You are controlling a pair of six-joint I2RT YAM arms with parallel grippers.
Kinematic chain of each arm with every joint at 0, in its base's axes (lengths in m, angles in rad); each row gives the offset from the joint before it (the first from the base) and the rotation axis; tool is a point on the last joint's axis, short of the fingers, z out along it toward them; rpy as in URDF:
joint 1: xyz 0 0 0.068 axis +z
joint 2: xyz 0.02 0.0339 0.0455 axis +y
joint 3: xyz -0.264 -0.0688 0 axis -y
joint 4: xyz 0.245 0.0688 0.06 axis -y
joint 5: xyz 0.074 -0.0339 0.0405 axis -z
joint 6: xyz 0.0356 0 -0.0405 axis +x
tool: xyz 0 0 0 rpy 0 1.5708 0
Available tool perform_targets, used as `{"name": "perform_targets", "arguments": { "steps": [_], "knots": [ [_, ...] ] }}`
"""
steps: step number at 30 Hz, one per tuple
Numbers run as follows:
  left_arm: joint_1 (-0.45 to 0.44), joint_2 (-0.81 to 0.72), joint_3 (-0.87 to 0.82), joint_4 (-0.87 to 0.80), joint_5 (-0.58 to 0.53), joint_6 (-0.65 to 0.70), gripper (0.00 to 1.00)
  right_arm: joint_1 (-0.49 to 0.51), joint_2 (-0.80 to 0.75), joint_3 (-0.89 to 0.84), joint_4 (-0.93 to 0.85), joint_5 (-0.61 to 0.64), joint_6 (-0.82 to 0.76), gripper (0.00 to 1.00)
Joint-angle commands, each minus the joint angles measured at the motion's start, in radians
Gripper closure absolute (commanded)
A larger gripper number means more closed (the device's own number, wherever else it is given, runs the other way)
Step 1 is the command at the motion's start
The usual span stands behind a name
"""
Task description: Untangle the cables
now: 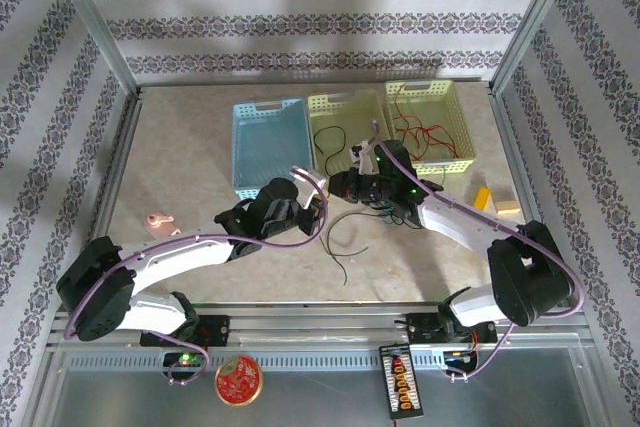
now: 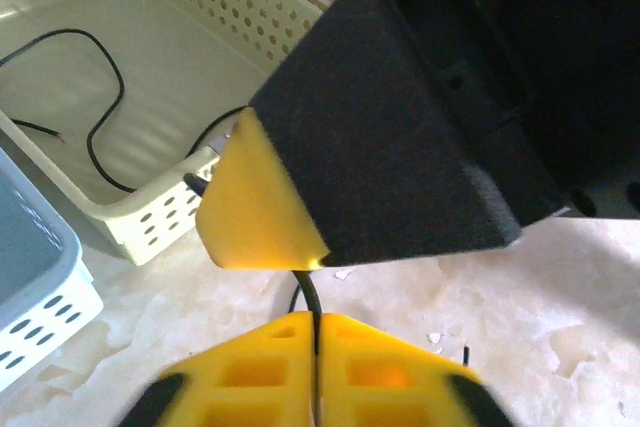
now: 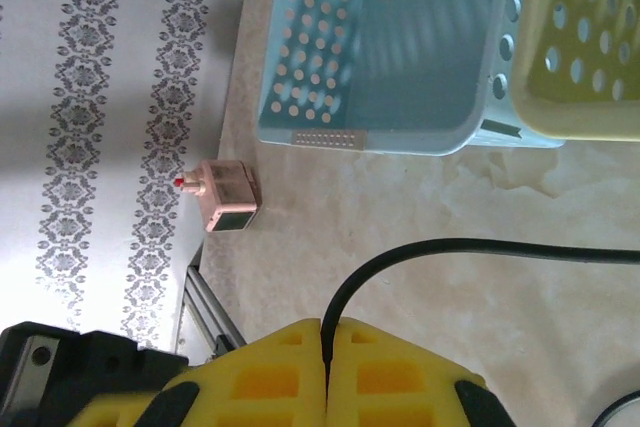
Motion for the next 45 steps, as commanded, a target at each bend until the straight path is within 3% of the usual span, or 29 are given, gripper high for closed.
{"name": "perform_targets", "arguments": {
  "steps": [1, 4, 11, 16, 20, 26, 31, 45],
  "knots": [
    [-0.006, -0.039, -0.020, 0.089, -0.069, -0.033, 0.59, -0.042, -0.081, -0.018, 0.008, 0.027, 0.001, 0.98],
    [0.007, -0.060, -0.049, 0.095, -0.105, -0.049, 0.34, -0.076, -0.150, 0.006, -0.049, 0.002, -0.043, 0.98],
    [0.014, -0.039, -0.094, 0.115, -0.109, -0.044, 0.25, -0.144, -0.296, 0.153, -0.257, -0.179, -0.219, 0.96],
    [0.013, 0.024, -0.089, 0.192, -0.059, -0.051, 0.21, -0.175, -0.360, 0.221, -0.257, -0.328, -0.207, 0.97],
    [0.013, 0.075, -0.050, 0.225, 0.020, -0.032, 0.10, -0.179, -0.387, 0.260, -0.239, -0.421, -0.174, 0.98],
    [0.013, 0.108, -0.030, 0.249, -0.029, 0.012, 0.09, -0.178, -0.412, 0.255, -0.206, -0.469, -0.136, 0.98],
    [0.015, 0.153, -0.036, 0.317, -0.058, 0.009, 0.16, -0.175, -0.417, 0.228, -0.156, -0.481, -0.101, 0.98],
    [0.015, 0.242, -0.003, 0.395, 0.275, -0.012, 0.12, -0.167, -0.413, 0.221, -0.118, -0.442, -0.071, 0.99]
  ]
}}
